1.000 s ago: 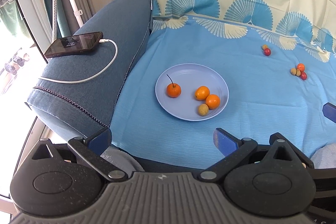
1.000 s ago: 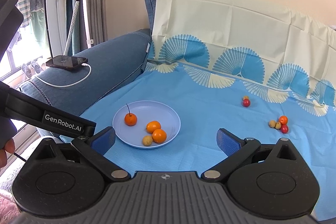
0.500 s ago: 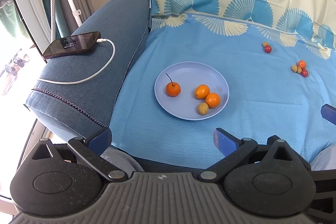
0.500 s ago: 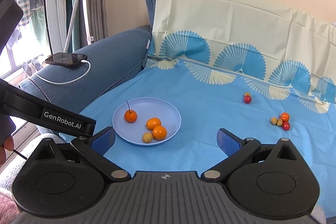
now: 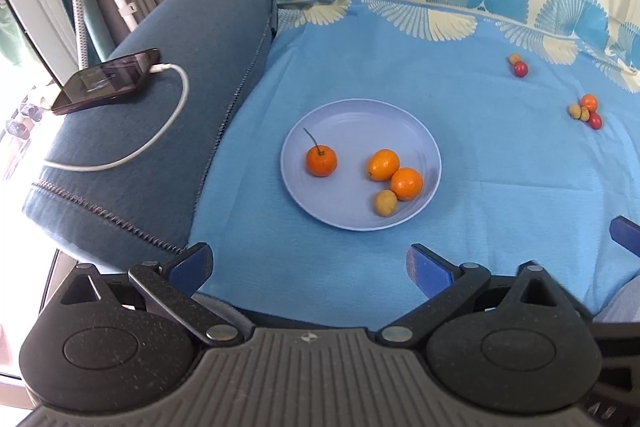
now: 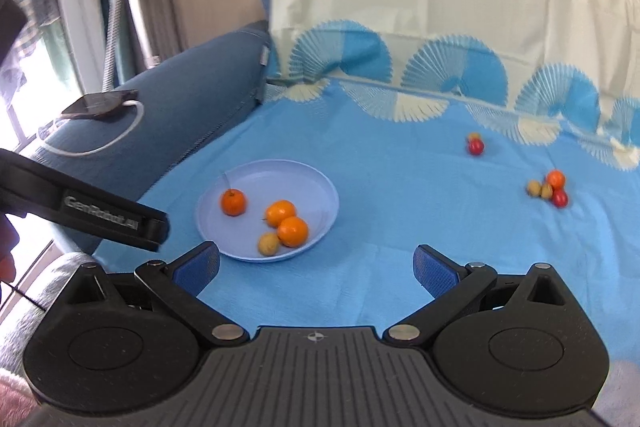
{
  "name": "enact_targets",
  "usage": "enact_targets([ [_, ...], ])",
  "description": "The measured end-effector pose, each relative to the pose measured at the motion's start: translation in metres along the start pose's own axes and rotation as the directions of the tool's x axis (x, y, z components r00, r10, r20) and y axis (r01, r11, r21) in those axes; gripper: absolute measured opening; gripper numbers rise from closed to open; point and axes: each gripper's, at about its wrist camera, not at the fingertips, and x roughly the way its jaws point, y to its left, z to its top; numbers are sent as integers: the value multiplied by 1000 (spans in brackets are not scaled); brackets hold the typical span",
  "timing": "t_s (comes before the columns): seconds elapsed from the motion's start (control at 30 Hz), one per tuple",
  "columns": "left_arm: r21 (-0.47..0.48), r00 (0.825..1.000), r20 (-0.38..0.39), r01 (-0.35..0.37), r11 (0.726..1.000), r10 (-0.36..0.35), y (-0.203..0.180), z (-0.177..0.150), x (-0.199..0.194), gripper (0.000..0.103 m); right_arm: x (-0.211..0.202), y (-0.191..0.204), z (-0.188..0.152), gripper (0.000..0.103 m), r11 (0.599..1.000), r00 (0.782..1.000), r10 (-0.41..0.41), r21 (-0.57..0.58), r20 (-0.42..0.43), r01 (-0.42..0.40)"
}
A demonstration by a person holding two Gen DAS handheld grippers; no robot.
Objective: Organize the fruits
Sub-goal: 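Reach both tools to the fruit cluster and grasp red tomatoes with each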
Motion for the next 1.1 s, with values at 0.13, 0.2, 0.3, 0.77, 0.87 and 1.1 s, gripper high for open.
enact_targets([
  [0.13, 20, 1000, -24, 6, 1000, -6, -16, 17, 13, 103, 15, -32, 3, 102, 996, 999, -34, 85, -30, 36],
  [0.2, 29, 999, -34, 12, 1000, -11, -25, 27, 20, 103, 22, -50, 7, 102, 990, 998, -59, 124, -37, 64],
  [0.3, 48, 998, -50, 26, 999, -23, -43, 44, 32, 103, 34, -78, 12, 102, 978, 992, -112, 172, -52, 119],
  [0.77, 97, 990, -122, 86, 992, -74, -140, 109, 92, 103, 102, -204, 19, 102, 896, 962, -237, 353, -135, 271],
  [0.87, 118, 989, -127, 94, 989, -78, -164, 123, 109, 103, 120, -232, 16, 102, 869, 954, -253, 394, -163, 298],
  [1.1, 146, 986, -123, 134, 980, -117, -226, 163, 149, 103, 159, -289, 9, 102, 800, 929, -316, 473, -191, 370],
])
